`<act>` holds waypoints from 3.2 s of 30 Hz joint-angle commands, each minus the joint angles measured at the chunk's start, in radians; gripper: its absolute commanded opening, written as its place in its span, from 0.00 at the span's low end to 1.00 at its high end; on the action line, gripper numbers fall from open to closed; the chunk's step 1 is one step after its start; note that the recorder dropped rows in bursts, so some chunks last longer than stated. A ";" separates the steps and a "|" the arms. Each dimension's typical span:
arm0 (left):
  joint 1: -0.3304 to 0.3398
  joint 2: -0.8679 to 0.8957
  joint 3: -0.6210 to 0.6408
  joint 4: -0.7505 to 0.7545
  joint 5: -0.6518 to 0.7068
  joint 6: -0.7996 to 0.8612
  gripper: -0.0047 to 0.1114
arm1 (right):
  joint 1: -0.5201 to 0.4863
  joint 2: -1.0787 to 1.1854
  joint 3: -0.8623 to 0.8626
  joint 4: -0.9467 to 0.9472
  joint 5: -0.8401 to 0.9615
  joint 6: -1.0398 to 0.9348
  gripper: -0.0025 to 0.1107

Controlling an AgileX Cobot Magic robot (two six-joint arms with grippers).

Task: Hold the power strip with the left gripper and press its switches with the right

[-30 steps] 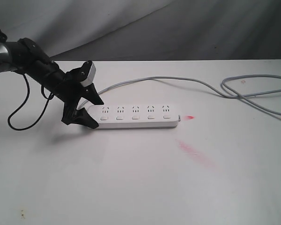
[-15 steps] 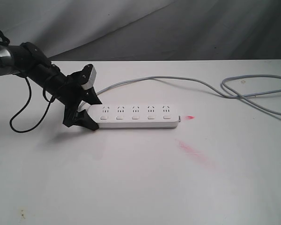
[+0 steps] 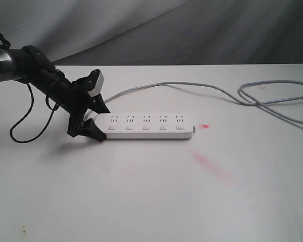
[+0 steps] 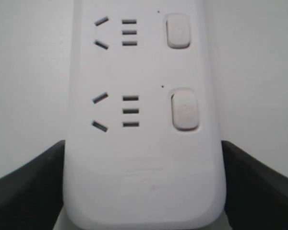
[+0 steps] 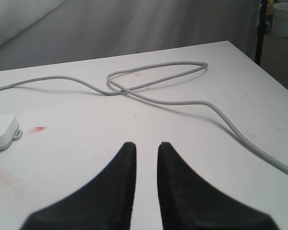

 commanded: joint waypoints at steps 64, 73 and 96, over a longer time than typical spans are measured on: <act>-0.003 0.002 -0.002 -0.001 0.016 -0.008 0.26 | 0.002 0.981 -1.374 0.127 0.392 -0.181 0.16; -0.003 0.002 -0.002 -0.001 0.016 -0.008 0.26 | 0.002 1.365 -1.598 0.533 0.666 -0.836 0.16; -0.003 0.002 -0.002 -0.001 0.016 -0.008 0.26 | 0.040 1.837 -1.598 0.875 0.862 -1.329 0.16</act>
